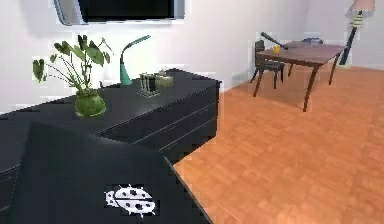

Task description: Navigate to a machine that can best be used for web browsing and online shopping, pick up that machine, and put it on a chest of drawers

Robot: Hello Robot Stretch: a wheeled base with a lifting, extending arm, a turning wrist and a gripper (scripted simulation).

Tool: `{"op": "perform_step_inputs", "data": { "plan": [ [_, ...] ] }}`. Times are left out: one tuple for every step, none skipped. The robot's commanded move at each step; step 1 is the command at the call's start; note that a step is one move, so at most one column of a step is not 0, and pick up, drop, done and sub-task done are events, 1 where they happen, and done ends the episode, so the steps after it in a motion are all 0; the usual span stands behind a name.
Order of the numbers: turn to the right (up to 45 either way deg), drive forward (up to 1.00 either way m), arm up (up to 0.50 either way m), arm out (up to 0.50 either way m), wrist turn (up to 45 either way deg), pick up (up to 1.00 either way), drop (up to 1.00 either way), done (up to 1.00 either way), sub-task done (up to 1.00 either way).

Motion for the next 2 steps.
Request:
{"op": "perform_step_inputs", "data": {
  "plan": [
    [-3.0,0.00,0.00,0.00,0.0,0.00,0.00,0.00,0.00],
    [45.0,0.00,0.00,0.00,0.0,0.00,0.00,0.00,0.00]
  ]
}}
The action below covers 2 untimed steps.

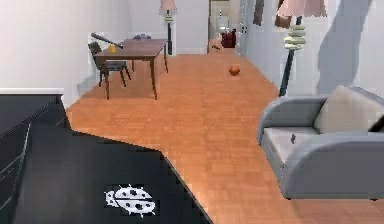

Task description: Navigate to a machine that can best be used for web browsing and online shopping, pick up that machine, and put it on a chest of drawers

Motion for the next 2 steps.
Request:
{"op": "perform_step_inputs", "data": {
  "plan": [
    [45.0,0.00,0.00,0.00,0.0,0.00,0.00,0.00,0.00],
    [18.0,0.00,0.00,0.00,0.0,0.00,0.00,0.00,0.00]
  ]
}}
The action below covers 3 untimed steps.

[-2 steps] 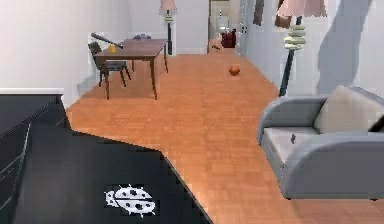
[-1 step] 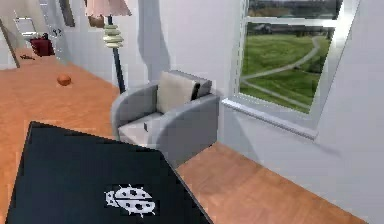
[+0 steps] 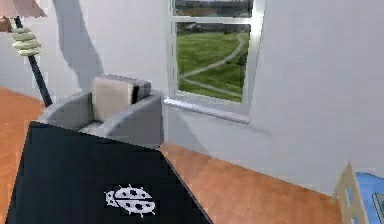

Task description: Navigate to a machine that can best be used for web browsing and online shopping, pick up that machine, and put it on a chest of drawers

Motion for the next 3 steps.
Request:
{"op": "perform_step_inputs", "data": {
  "plan": [
    [0.0,0.20,0.00,0.00,0.0,0.00,0.00,0.00,0.00],
    [-45.0,0.00,0.00,0.00,0.0,0.00,0.00,0.00,0.00],
    [-24.0,0.00,0.00,0.00,0.0,0.00,0.00,0.00,0.00]
  ]
}}
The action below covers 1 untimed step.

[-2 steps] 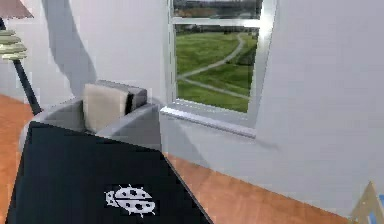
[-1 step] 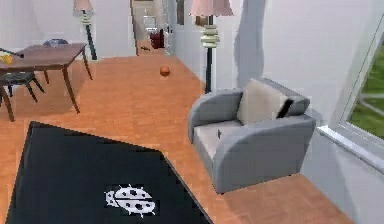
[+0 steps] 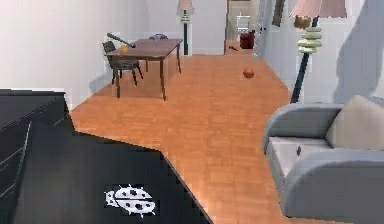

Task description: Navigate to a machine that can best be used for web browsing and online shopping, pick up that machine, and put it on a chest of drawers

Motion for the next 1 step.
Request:
{"op": "perform_step_inputs", "data": {
  "plan": [
    [0.0,0.20,0.00,0.00,0.0,0.00,0.00,0.00,0.00]
  ]
}}
